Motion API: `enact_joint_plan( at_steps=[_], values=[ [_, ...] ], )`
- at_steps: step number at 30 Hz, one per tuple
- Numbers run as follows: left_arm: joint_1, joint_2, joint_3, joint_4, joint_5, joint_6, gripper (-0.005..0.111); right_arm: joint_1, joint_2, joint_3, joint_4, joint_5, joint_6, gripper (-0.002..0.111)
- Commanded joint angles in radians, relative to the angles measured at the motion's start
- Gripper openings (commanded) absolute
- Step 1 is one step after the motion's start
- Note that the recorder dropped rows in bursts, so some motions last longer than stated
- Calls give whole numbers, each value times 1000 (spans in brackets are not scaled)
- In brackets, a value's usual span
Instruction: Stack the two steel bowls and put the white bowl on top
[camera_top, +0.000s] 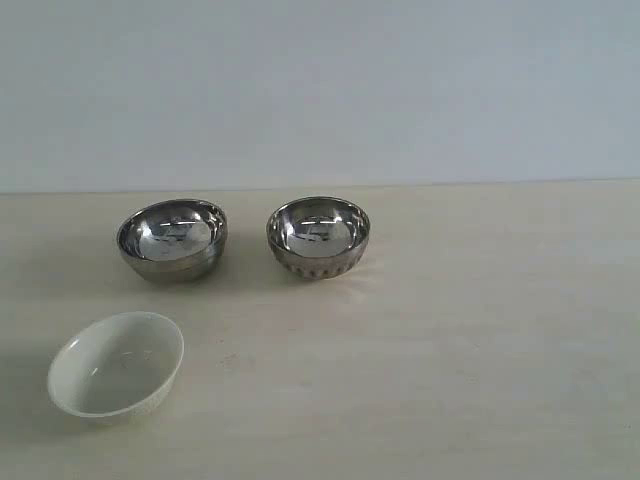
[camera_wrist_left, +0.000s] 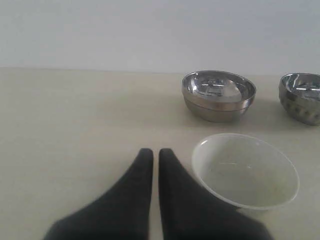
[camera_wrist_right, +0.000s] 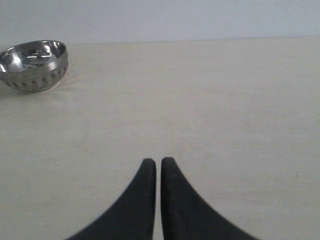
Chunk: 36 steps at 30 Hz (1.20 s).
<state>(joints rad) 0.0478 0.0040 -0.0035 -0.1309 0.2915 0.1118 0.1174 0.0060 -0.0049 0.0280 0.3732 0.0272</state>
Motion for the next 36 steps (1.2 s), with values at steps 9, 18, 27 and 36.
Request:
enact_joint_plan(
  at_steps=[9,18,27,36],
  values=[
    [2,-4,3,-6,-8,-9,4,-5,-6,5,-9,-13,-4,0],
    [2,-4,3,-6,-8,-9,4,-5,-6,5,-9,-13,-4,0],
    [2,-4,3,-458,0,-283,4,-5,-6,5,-4,-13,-4,0],
    [2,-4,3,-649,-29,-284,4,-5,-6,5,-4,-13,-4,0]
  ],
)
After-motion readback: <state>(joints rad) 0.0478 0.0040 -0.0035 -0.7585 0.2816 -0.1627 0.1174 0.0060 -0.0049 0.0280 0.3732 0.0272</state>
